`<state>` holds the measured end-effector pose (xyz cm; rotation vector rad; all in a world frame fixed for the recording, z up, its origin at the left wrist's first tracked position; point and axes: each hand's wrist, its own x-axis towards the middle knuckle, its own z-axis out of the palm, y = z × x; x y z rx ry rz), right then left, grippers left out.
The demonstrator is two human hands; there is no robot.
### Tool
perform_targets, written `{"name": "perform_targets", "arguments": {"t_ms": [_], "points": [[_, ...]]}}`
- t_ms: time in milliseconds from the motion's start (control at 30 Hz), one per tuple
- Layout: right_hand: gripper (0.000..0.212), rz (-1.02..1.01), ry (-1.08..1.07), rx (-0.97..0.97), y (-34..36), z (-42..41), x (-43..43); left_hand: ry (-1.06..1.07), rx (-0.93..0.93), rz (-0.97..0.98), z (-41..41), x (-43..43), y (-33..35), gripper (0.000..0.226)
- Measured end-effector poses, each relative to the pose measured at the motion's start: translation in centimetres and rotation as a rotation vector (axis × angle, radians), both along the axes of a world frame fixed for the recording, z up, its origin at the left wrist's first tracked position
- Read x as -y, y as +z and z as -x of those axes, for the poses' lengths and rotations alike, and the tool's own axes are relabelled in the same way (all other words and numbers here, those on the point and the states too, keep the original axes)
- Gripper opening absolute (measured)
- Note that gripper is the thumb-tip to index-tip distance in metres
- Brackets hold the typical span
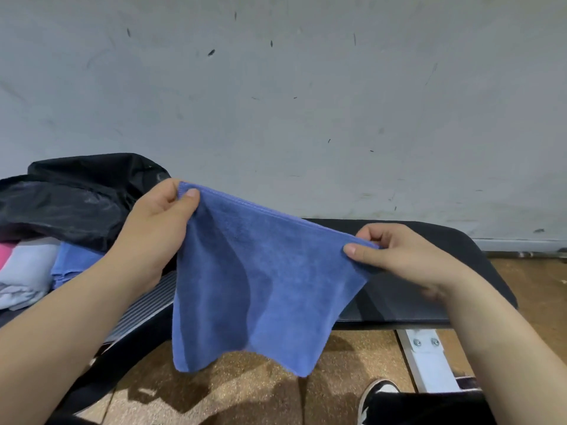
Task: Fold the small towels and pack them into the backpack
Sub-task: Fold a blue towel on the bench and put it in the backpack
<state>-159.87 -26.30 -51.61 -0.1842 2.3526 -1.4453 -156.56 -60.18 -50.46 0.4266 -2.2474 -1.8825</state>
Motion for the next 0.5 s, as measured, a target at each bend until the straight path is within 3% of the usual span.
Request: {"name": "perform_targets", "arguments": {"t_ms": [167, 267, 367, 500], "points": [[0.012, 0.351, -0.247, 0.12, 0.5, -0.1, -1.2, -0.114, 0.036, 0.058, -0.2, -0.1, -0.5, 0.022], [0.018, 0.468, -0.347, 0.092, 0.7, -0.5, -1.6, -0.154, 0.048, 0.082, -0.4, -0.2, -0.6, 0.022], [0.017, 0.317, -0.354, -0.02, 0.5, -1.0, -2.2, -0.21, 0.065, 0.058, -0.7, -0.7, -1.0, 0.024], [0.02, 0.139, -0.241, 0.02, 0.8, -2.0, -3.2, -0.327, 0.107, -0.003, -1.3, -1.5, -1.2, 0.027]]}}
